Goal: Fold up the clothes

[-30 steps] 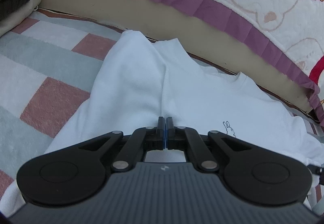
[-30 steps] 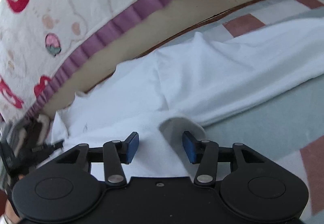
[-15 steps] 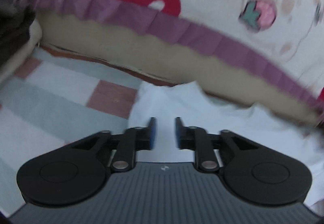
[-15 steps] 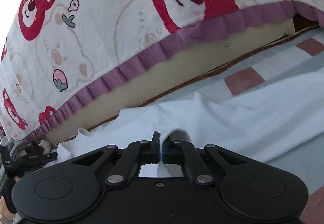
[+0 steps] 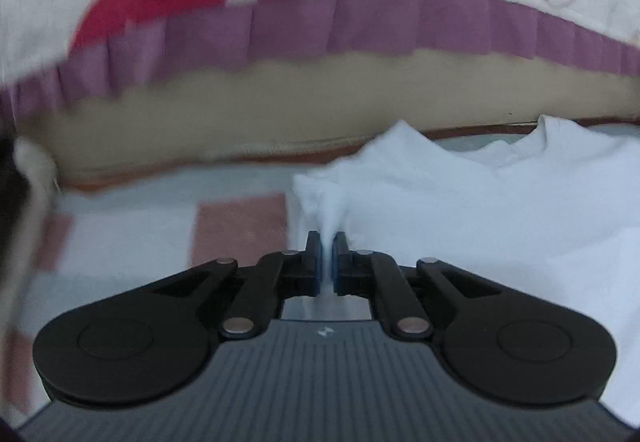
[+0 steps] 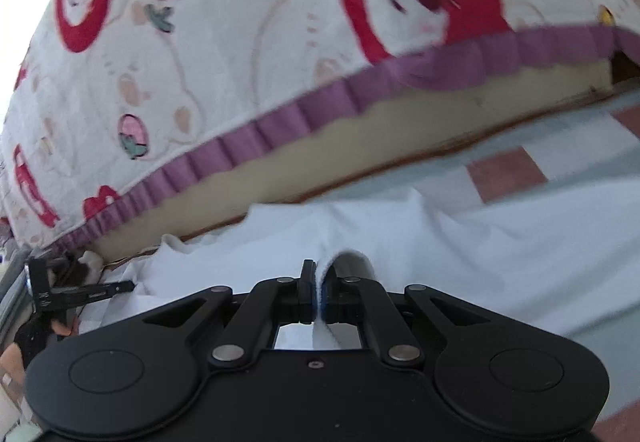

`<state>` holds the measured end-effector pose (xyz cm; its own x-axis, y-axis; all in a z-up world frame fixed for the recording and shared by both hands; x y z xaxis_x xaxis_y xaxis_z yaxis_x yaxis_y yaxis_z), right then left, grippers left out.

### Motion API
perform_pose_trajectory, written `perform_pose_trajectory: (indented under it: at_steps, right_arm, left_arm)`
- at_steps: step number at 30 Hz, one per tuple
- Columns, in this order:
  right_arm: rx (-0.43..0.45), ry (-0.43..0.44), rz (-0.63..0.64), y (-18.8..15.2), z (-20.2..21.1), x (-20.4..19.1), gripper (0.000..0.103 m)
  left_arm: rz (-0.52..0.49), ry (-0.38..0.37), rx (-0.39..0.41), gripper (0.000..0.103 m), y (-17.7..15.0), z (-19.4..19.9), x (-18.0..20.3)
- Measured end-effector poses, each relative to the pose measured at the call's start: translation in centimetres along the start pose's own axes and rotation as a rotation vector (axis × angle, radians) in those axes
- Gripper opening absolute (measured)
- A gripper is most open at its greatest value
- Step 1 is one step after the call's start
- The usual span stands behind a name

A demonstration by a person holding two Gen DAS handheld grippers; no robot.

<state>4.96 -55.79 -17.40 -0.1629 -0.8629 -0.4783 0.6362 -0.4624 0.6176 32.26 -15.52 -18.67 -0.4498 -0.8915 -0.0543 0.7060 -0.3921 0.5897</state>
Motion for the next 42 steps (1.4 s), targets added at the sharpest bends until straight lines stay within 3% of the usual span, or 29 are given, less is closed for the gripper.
perform_pose_trajectory:
  at_steps: [4, 7, 11, 14, 17, 22, 24, 25, 26, 31, 34, 36, 38, 42]
  right_arm:
    - [0.044, 0.042, 0.022, 2.3, -0.2, -1.1, 0.004]
    - [0.012, 0.02, 0.055, 4.0, -2.5, -1.5, 0.004]
    - [-0.068, -0.036, 0.104, 5.6, -6.7, -2.0, 0.004]
    - [-0.117, -0.117, 0.13, 6.2, -9.1, -1.8, 0.004]
    - [-0.133, -0.152, 0.122, 6.3, -10.0, -1.7, 0.004]
    - [-0.149, -0.188, 0.112, 6.3, -10.5, -2.0, 0.004]
    - [-0.162, -0.212, 0.108, 6.3, -10.8, -2.1, 0.004]
    - [-0.17, -0.226, 0.112, 6.4, -11.0, -2.3, 0.004]
    - [-0.176, -0.238, 0.122, 6.5, -11.0, -2.6, 0.004]
    - [-0.176, -0.25, 0.15, 7.3, -10.4, -4.3, 0.004]
    - [-0.167, -0.231, 0.133, 7.5, -10.0, -4.8, 0.005]
    - [-0.162, -0.221, 0.106, 7.5, -9.9, -5.0, 0.005]
    - [-0.161, -0.214, 0.081, 7.4, -9.9, -4.9, 0.005]
    - [-0.199, -0.19, 0.052, 6.5, -10.6, -5.1, 0.005]
  left_arm:
    - [0.197, -0.055, 0.023, 0.005, -0.4, 0.5, -4.5]
    - [0.312, -0.148, 0.002, 0.005, -0.9, -0.9, -7.7]
    - [0.35, -0.207, -0.016, 0.007, -1.2, -2.7, -9.1]
    - [0.38, -0.192, 0.005, 0.015, -1.5, -1.9, -9.6]
    - [0.292, -0.213, 0.046, 0.023, -2.3, 1.2, -9.5]
    - [-0.079, -0.237, 0.047, 0.034, -6.1, 7.0, -5.7]
    - [-0.243, -0.192, 0.099, 0.037, -8.7, 9.1, -3.6]
    - [-0.324, -0.172, 0.123, 0.045, -10.0, 9.9, -2.4]
    - [-0.354, -0.161, 0.116, 0.047, -10.9, 10.0, -1.6]
    - [-0.347, -0.09, 0.013, 0.047, -12.7, 7.4, 0.9]
    - [-0.404, 0.035, 0.037, 0.048, -12.7, 6.3, 1.8]
    - [-0.409, 0.07, 0.053, 0.046, -12.6, 6.5, 1.7]
    - [-0.393, 0.078, 0.06, 0.013, -12.6, 7.1, 1.3]
    - [-0.239, 0.108, 0.056, 0.008, -13.4, 8.6, -1.6]
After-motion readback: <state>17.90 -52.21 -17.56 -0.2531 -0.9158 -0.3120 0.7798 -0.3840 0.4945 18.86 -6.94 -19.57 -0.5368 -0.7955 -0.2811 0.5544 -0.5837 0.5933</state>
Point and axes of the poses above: each gripper's, at about its wrist camera, not at the fingertips, and z roughly against the way its jaws point, x to its right, y to its top, the point moved 4 cm from there along -z, roughly the way its jaws point, and after that the axes turned 13 degrees about -x, right-handed, at the moved point
